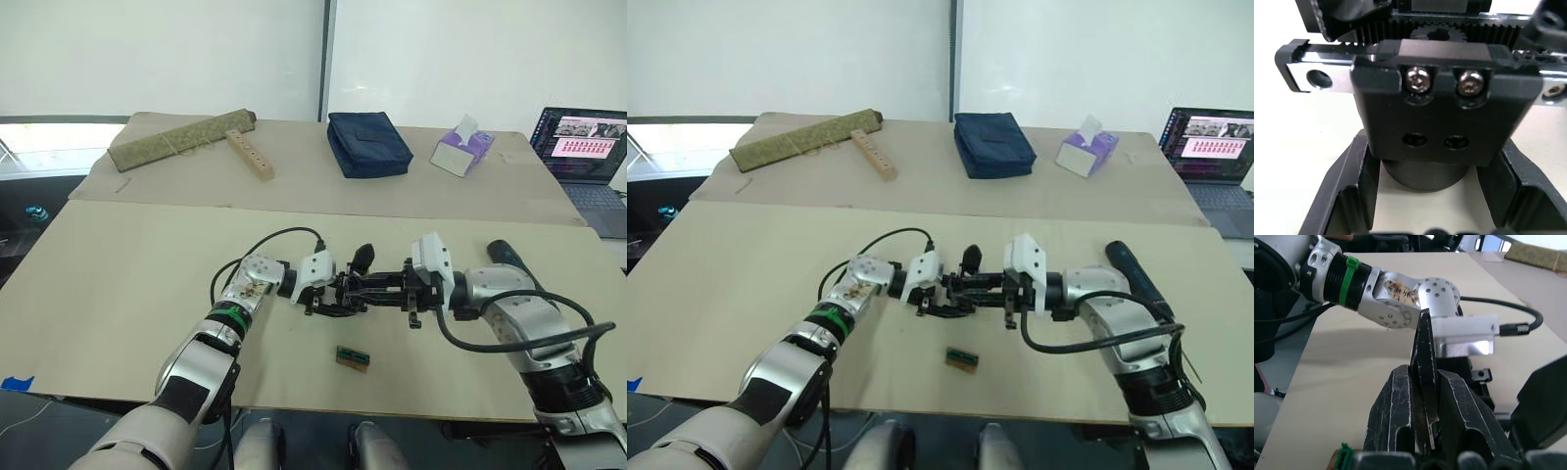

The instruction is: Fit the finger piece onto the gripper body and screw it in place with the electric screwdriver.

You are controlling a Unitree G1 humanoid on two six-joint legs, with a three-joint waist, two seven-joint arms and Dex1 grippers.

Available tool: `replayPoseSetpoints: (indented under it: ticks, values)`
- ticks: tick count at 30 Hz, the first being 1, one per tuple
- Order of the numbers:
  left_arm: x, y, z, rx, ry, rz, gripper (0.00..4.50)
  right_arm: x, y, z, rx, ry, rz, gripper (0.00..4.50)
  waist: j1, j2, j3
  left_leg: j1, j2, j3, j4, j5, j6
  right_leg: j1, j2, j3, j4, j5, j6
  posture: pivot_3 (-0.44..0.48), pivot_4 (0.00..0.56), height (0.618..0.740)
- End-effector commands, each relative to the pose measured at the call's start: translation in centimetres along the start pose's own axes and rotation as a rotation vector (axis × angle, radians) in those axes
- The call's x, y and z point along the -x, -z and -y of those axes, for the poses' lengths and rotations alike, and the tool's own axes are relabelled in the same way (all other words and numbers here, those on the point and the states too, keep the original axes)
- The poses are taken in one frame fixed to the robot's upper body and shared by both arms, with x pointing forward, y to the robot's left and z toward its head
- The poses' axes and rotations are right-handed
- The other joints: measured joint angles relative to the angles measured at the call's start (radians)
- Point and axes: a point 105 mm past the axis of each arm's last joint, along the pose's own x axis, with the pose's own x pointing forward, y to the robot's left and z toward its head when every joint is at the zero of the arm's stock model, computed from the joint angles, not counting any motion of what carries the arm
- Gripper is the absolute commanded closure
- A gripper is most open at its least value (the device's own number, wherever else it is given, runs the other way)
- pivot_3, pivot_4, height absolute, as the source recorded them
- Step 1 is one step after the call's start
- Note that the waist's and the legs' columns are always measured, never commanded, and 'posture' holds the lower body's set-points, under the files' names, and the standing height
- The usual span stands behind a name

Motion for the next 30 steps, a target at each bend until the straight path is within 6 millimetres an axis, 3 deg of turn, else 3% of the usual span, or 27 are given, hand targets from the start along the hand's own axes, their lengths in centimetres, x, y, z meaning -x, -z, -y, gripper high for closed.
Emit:
replayPoseSetpoints:
  ticks: [1,18,26,30]
  values:
    - [-0.3,-0.8,-0.1,-0.042,0.008,0.013,2.23,0.1,0.2,0.0,0.034,-0.020,-0.023,4.17,0.000,0.000,0.000,0.000,0.000,0.000,0.000,0.000,0.000,0.000,0.000,0.000,0.000,0.000,0.000,0.000,0.150,0.738]
    - [-0.1,-1.0,-0.5,-0.042,-0.006,0.016,2.23,1.0,4.5,-0.1,-0.188,0.011,-0.094,4.17,0.000,0.000,0.000,0.004,0.000,0.000,0.000,0.000,0.000,0.004,0.000,0.000,0.000,0.000,0.000,0.000,0.150,0.738]
    - [-0.1,-1.2,-0.6,-0.045,-0.007,0.021,2.23,1.2,5.5,-0.6,-0.260,-0.006,-0.145,4.17,0.000,0.000,-0.001,0.005,0.000,0.000,0.000,0.000,0.000,0.005,0.000,0.000,0.000,0.000,0.000,0.000,0.150,0.738]
    - [-0.1,-1.3,-0.6,-0.046,-0.007,0.022,2.23,0.3,4.8,0.7,-0.267,-0.003,-0.146,4.17,-0.001,0.000,-0.001,0.005,0.000,0.001,0.000,0.000,0.000,0.005,0.000,0.000,0.000,0.000,0.000,0.000,0.150,0.738]
